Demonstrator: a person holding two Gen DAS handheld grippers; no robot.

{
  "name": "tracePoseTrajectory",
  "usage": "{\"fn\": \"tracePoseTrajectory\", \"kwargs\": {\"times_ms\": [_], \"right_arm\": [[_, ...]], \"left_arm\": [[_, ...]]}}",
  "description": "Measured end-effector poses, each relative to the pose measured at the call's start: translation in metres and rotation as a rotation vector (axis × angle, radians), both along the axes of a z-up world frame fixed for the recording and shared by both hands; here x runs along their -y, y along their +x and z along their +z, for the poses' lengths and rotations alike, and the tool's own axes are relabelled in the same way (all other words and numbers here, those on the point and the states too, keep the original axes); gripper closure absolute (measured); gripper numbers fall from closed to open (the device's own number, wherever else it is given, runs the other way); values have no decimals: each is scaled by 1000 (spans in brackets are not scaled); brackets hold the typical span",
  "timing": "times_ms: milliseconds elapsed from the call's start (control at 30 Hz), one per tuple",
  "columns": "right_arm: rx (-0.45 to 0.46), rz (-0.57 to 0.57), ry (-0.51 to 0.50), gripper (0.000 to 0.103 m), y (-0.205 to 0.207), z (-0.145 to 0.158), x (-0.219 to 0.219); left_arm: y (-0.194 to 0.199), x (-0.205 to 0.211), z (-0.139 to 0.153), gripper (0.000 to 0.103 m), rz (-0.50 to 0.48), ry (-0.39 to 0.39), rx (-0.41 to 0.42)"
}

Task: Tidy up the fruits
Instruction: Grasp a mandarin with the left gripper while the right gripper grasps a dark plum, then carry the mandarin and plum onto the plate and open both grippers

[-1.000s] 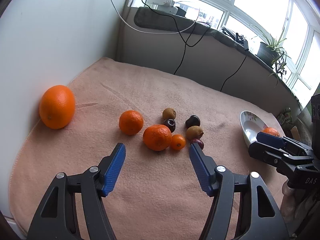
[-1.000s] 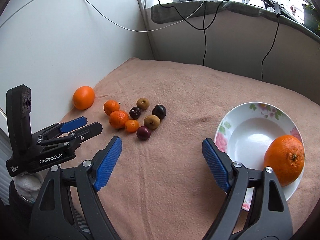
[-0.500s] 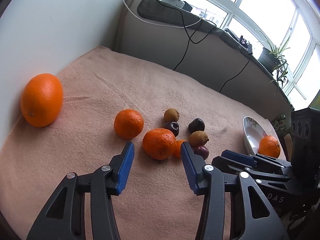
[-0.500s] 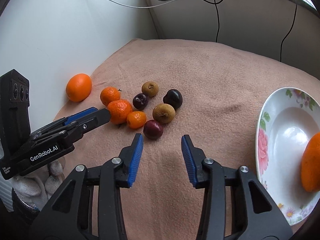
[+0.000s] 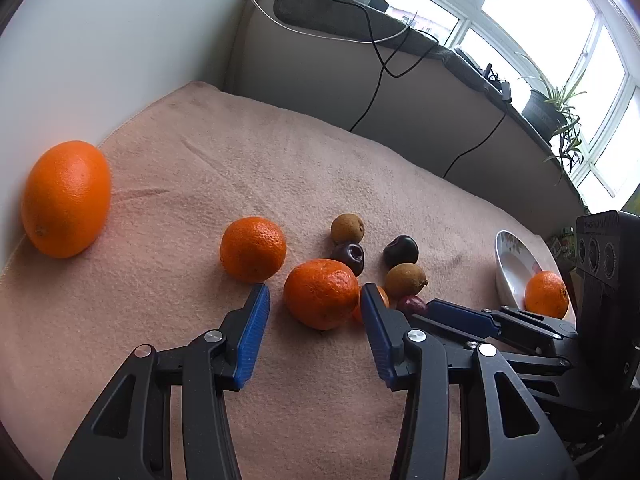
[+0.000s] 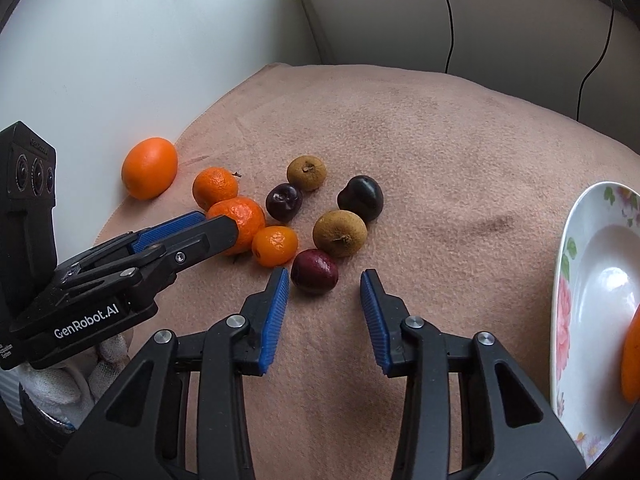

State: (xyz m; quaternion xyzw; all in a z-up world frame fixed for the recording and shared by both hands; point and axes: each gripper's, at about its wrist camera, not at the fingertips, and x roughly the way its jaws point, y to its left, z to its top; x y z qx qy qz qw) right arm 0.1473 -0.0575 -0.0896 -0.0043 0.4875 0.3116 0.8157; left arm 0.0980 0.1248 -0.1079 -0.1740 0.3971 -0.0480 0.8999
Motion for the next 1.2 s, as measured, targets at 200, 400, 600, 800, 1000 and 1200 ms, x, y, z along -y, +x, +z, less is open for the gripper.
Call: {"fn": "tracePoseTrajectory", "kwargs": {"times_ms": [200, 400, 600, 800, 1000, 1200], "right_arm": [[10, 14, -17, 64, 1, 0, -4], [16, 24, -26, 71, -2, -2, -9], [16, 29, -23, 77, -1, -1, -12], [12, 28, -5, 77, -5, 1, -9], [12, 10, 10, 77, -10, 6, 4], [41, -3, 23, 77, -15, 19, 16]], "left_arm": [[6, 3, -2, 57, -8, -7, -12], [8, 5, -5, 63, -15, -11, -14], [8, 4, -3, 64, -10, -19, -10], [4, 2, 1, 64, -5, -31, -4], [-3, 4, 7, 64, -11, -35, 11], [-10, 10, 16, 64, -21, -45, 35]]}}
